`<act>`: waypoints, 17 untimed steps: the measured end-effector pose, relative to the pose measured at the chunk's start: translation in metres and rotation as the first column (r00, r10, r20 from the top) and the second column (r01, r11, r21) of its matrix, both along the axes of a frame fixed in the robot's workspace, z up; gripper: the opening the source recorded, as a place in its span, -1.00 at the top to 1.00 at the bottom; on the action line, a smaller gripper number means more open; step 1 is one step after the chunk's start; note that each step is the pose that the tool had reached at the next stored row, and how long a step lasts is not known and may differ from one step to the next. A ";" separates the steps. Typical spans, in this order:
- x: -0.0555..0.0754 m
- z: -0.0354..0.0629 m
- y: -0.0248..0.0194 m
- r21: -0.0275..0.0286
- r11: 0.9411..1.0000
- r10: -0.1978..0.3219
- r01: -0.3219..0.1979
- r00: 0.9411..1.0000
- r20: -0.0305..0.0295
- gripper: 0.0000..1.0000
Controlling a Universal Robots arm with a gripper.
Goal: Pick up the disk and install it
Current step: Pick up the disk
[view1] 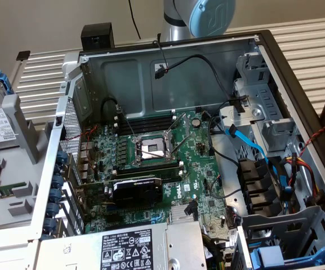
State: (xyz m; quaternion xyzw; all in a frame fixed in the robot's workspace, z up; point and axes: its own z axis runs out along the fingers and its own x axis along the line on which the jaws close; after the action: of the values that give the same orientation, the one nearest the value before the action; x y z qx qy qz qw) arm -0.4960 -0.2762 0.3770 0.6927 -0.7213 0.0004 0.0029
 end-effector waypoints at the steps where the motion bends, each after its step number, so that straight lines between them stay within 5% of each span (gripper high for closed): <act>1: 0.000 -0.0001 0.0000 0.000 1.000 0.001 -0.001 1.000 0.000 0.79; 6: -0.002 -0.0002 0.0000 0.000 1.000 0.009 -0.009 1.000 0.000 0.66; 8: -0.002 -0.0002 0.0001 0.000 1.000 0.012 -0.012 1.000 0.000 0.40; 17: -0.002 -0.0032 0.0001 0.000 0.999 0.036 -0.036 0.999 0.000 -0.20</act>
State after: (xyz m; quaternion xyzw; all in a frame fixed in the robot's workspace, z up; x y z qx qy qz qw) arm -0.4977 -0.2761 0.3738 0.7056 -0.7086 0.0004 0.0030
